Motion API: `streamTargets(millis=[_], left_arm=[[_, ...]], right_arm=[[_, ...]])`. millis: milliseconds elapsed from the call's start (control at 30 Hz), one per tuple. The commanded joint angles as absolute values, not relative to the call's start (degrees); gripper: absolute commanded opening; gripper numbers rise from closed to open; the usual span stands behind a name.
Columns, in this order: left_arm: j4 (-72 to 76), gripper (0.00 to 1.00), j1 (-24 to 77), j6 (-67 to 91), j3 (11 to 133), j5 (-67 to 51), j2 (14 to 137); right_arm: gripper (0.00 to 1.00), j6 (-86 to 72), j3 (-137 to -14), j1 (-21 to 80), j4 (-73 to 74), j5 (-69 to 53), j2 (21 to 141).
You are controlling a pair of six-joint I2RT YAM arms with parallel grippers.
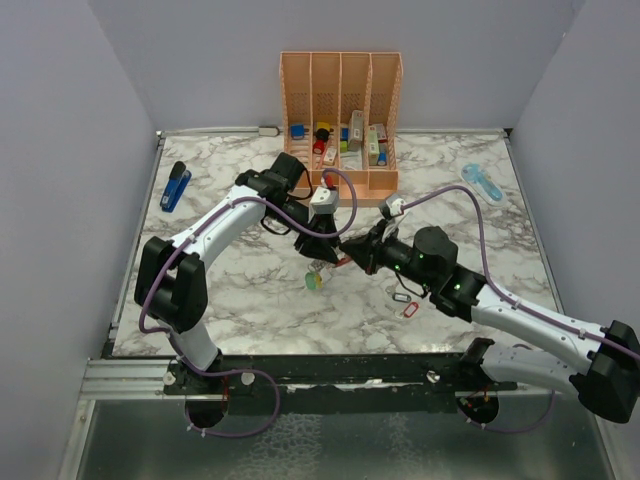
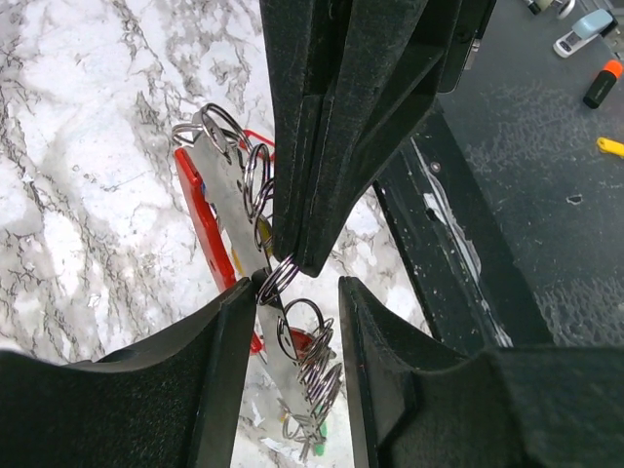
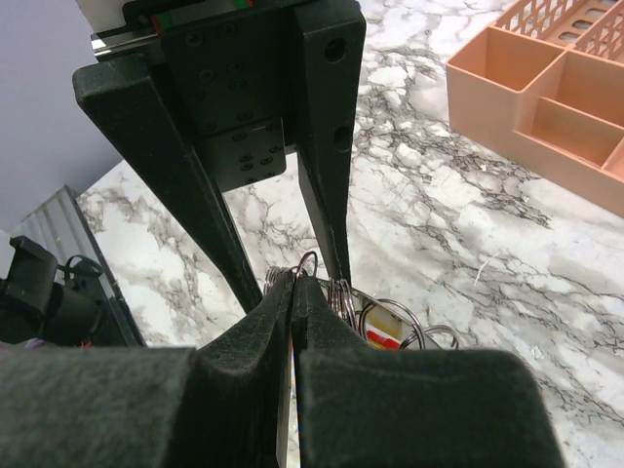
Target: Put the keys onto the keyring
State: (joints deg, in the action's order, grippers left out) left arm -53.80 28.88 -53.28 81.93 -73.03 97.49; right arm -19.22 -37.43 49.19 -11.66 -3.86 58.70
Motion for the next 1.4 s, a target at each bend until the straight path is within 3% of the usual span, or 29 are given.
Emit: streamTargets(millis=[0, 533, 800, 1367], left_arm=[[-55.2, 0.43, 29.1, -54.6, 82.0, -76.1, 96.3], [-53.1, 0.35, 29.1, -49.7, 82.9, -78.7, 96.6], [-52.7, 0.22, 29.1, -49.8, 81.7, -77.9, 96.5], [-55.2, 0.08, 29.1, -51.4, 84.8, -71.4, 96.1]], right_arm=[[0.01, -19.5, -37.7, 49.6, -15.6, -2.4, 57.3], [0.01, -19.7, -37.8, 50.3, -16.9, -1.8, 58.1], [0.01, -19.5, -37.6, 50.7, -17.0, -1.0, 57.3], [0.01, -20.7, -34.8, 51.0, -11.6, -0.1, 52.6]])
